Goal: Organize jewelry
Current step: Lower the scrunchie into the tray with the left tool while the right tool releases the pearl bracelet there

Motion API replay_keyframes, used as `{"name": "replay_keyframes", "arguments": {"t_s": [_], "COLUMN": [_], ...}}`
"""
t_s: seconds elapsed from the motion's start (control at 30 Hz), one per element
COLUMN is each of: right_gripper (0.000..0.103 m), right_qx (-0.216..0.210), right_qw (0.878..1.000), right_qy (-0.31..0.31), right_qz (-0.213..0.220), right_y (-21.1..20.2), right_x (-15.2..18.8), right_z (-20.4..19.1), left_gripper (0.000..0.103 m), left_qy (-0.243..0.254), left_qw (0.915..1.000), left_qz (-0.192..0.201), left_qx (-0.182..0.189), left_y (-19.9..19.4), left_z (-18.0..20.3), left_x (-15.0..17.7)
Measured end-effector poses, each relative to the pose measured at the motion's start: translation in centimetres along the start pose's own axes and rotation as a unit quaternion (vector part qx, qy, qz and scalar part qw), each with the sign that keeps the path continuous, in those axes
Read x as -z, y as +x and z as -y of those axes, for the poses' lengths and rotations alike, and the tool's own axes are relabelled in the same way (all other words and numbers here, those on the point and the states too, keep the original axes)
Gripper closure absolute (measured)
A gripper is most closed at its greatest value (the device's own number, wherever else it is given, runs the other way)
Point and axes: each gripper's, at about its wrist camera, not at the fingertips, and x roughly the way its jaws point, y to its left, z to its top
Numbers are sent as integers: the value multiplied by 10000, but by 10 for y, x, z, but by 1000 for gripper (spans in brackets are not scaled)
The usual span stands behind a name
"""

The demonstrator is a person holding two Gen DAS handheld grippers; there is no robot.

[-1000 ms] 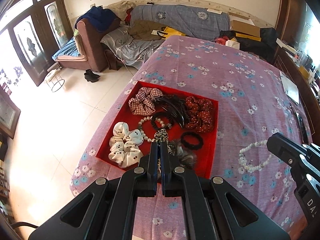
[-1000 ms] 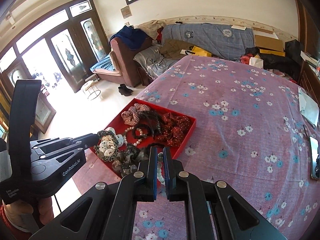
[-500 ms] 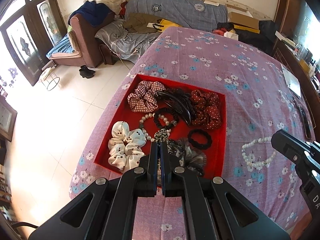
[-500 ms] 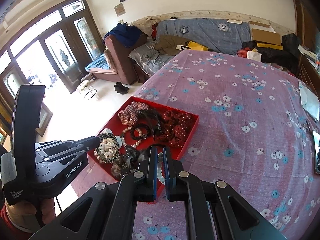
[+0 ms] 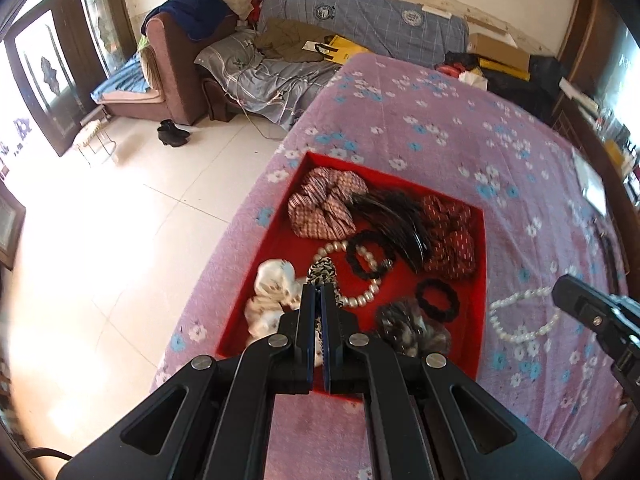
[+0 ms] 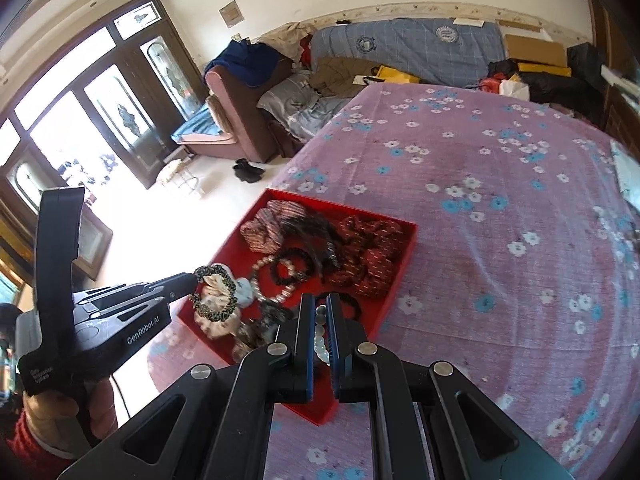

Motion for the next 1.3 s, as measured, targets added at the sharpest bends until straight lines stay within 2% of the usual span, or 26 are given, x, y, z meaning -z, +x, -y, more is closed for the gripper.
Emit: {"name": "replay_keyframes", "arguments": {"t_s": [0.2, 0.37, 0.47, 0.6, 0.73, 0.77, 0.87, 1.07, 1.3], "right_gripper": [96, 96, 96, 96, 96, 96, 96, 96, 96], "right_qx": [-519, -779, -848, -987, -821, -705, -319, 13, 108], "right_qw": [9980, 9947, 9934, 9916, 9923, 9929, 9938, 9931, 9913], "right_qy": [334, 567, 606, 596, 572, 561, 534, 396, 86], "right_qz": [-149, -351, -476, -584, -735, -780, -926, -1108, -1311], "right_y": [21, 42, 52, 58, 65, 66, 72, 71, 76], "right_x": [-17, -22, -23, -21, -8, -5, 9, 29, 44], "right_z": [1, -2, -6, -12, -9, -7, 4, 11, 0], "left_gripper": [101, 101, 101, 101, 101, 101, 101, 101, 101], "left_qy": [-161, -255, -301, -492, -426, -357, 116, 324, 495], "left_qw": [9978, 9904, 9894, 9835, 9841, 9861, 9939, 9943, 9956], "left_qz": [59, -125, -271, -573, -859, -911, -956, -909, -773], "left_qx": [638, 1355, 1393, 1643, 1497, 1343, 539, 450, 168], "left_y": [5, 28, 42, 63, 82, 87, 97, 98, 97], "left_z": [-21, -19, -18, -23, -23, -22, -14, -5, 2], "left_x": [-22, -35, -39, -33, -16, -13, -3, 9, 12]}}
